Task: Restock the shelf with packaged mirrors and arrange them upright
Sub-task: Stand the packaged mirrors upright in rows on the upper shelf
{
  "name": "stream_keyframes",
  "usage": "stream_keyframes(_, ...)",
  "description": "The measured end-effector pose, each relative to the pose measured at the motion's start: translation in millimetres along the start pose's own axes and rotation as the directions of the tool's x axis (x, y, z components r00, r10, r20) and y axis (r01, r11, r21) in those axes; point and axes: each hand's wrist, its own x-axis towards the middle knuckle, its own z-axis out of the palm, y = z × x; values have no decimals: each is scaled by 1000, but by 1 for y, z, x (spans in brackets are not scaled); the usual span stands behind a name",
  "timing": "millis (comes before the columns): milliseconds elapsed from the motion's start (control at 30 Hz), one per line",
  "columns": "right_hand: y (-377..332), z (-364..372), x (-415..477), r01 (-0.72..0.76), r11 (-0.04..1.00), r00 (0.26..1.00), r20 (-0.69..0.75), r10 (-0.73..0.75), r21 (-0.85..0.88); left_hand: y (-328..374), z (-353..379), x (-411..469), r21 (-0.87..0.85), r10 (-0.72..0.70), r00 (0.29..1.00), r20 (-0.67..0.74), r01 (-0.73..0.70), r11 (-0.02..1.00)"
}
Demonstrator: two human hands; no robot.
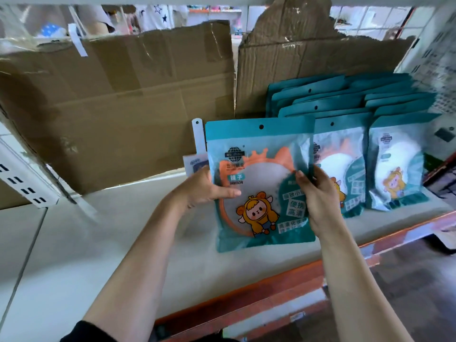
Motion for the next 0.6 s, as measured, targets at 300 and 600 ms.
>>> stream_keyframes(300,-10,-94,17,35,999,990,-136,-35,-3,50,85,47,455,77,986,-150,0,891)
stream_keyframes(600,-10,-202,75,85,982,987,-120,-106,-169,67,202,104,398,78,926,-368,82,914)
